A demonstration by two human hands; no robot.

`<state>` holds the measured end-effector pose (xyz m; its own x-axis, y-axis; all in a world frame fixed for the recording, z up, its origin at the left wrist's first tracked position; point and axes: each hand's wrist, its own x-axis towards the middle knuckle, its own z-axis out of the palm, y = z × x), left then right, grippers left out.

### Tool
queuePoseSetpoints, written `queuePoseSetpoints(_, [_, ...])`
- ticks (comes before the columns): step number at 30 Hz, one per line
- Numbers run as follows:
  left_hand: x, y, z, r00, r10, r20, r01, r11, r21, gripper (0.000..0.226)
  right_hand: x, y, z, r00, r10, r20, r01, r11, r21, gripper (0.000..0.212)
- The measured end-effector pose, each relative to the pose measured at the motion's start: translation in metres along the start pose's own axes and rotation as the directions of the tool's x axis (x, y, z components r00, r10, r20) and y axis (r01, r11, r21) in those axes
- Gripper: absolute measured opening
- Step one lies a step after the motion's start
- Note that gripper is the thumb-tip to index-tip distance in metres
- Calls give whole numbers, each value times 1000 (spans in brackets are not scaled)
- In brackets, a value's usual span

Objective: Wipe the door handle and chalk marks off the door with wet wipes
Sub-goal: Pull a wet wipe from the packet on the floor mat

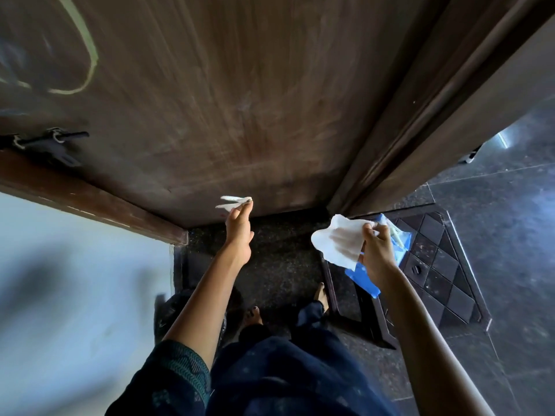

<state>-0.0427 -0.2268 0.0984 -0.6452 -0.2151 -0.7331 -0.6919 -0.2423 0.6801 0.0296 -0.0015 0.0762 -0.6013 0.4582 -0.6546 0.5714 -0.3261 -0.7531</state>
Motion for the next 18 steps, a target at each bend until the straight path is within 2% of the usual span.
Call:
queuePoseSetpoints(1, [0, -5, 7, 1000, -10, 0, 10, 1000, 21, 8, 9, 7, -9, 995, 38, -92, -37, 999, 7, 10])
queuePoseSetpoints(4, [1, -26, 27, 1000, 7, -5, -6, 995, 95, 5, 44, 34, -47, 926, 199, -322, -161, 977, 141, 18])
queuePoseSetpoints(6, [4, -43, 41, 1000, -6, 20, 2, 988, 154, 21, 63, 47, -73, 869, 238, -434, -185, 970, 160, 10])
queuePoseSetpoints(8, [4, -60, 55, 997, -41, 69, 26, 977, 210, 22, 70, 48, -87, 767, 234, -598, -134, 969, 207, 10])
queuePoseSetpoints(10, [3, -77, 70, 991, -85, 104, 54, 960, 273, 16, 77, 43, -97, 680, 179, -711, 9, 968, 253, 14])
queuePoseSetpoints(11, [3, -85, 77, 989, -106, 105, 70, 952, 296, 12, 79, 38, -98, 674, 129, -728, 84, 965, 249, 10])
queuePoseSetpoints(13, [3, -102, 89, 985, -140, 97, 100, 938, 333, 16, 87, 37, -100, 684, 67, -726, 184, 948, 261, 16])
queuePoseSetpoints(16, [5, -129, 105, 975, -206, 85, 153, 895, 419, 16, 100, 45, -93, 750, 48, -659, 121, 971, 208, 15])
queuePoseSetpoints(18, [4, -142, 113, 964, -248, 92, 175, 861, 478, 5, 106, 59, -87, 811, 32, -584, 16, 997, 76, 19])
